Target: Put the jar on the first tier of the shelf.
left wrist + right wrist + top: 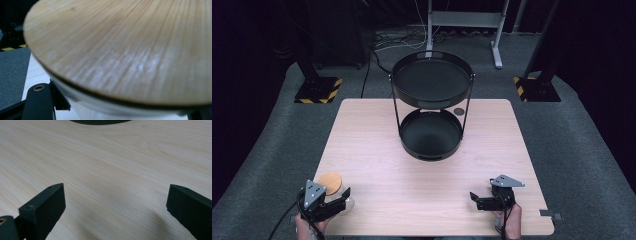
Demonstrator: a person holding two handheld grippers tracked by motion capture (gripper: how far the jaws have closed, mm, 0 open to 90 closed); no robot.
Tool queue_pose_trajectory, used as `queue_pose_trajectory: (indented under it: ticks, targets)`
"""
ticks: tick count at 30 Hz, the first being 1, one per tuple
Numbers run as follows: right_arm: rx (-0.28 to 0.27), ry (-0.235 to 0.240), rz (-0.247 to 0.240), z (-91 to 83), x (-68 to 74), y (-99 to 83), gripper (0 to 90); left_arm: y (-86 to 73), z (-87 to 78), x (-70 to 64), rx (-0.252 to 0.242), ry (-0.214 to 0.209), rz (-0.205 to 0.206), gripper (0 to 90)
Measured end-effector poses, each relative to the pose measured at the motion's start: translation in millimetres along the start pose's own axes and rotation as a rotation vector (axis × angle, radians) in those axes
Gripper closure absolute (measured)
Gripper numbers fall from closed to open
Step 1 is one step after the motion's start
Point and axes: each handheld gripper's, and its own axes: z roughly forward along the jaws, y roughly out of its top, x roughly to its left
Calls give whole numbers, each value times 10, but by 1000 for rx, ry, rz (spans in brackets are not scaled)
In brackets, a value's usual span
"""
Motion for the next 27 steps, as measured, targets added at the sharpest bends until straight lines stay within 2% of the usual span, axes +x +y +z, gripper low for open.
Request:
queue_pose_trajectory:
  ticks: [11, 27]
  targets:
    - [-5, 0, 2, -4, -1, -2, 16, 99, 15, -78, -13, -28, 18, 255]
    - [-8, -7, -2, -9, 7, -4, 16, 278, 170, -256, -18, -73, 61, 255]
